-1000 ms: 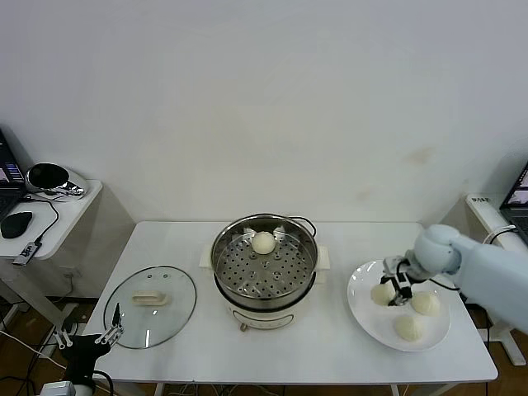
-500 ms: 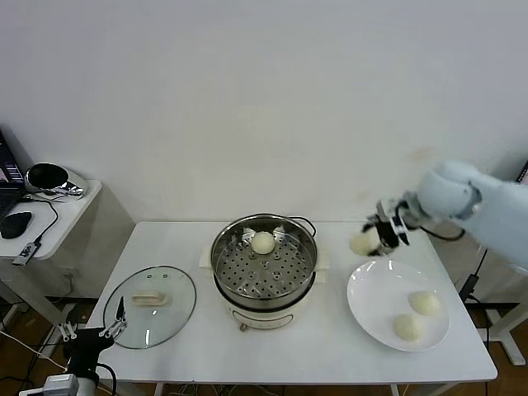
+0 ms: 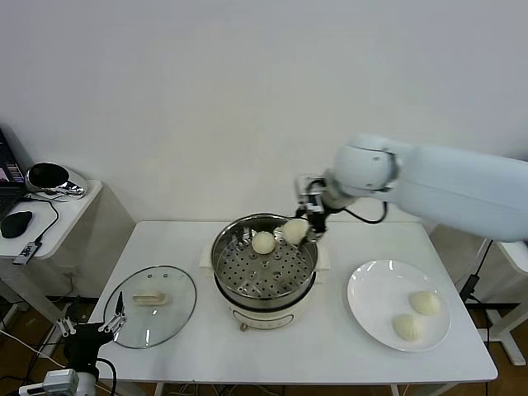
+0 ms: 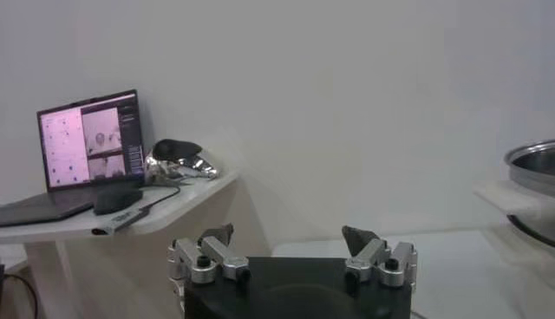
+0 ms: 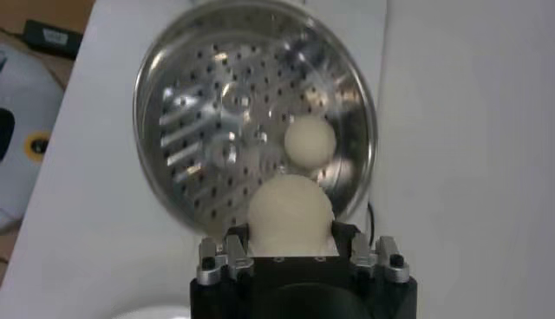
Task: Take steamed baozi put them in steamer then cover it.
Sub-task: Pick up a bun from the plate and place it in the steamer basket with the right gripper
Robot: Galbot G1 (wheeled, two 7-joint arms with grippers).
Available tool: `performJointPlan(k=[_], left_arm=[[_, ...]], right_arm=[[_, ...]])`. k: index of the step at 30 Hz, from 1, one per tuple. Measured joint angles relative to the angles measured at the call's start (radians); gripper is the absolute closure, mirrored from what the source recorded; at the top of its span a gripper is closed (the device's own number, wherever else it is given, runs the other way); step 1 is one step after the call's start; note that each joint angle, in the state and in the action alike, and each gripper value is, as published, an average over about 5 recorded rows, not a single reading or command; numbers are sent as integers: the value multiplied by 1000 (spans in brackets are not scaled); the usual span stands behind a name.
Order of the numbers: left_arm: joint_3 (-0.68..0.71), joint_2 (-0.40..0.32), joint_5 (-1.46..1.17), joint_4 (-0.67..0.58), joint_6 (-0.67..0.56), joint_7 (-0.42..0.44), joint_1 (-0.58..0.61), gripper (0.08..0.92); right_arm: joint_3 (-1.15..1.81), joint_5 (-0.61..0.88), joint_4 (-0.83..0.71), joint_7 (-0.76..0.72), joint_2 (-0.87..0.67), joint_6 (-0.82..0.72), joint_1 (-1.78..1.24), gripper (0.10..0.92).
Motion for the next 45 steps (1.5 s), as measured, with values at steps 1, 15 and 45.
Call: performJointPlan(k=[1, 15, 45], left_arm=[[0, -1, 0, 0, 0, 0, 0, 177], [-6, -1, 1, -1, 0, 0, -3, 177], [-4, 0, 1, 9, -2, 0, -7, 177]], right_arm=[[-1, 4, -12, 9, 20, -6, -9, 423], [-8, 40, -161, 112, 219, -55, -137, 420], [15, 18, -264, 143, 321, -69, -213, 211]])
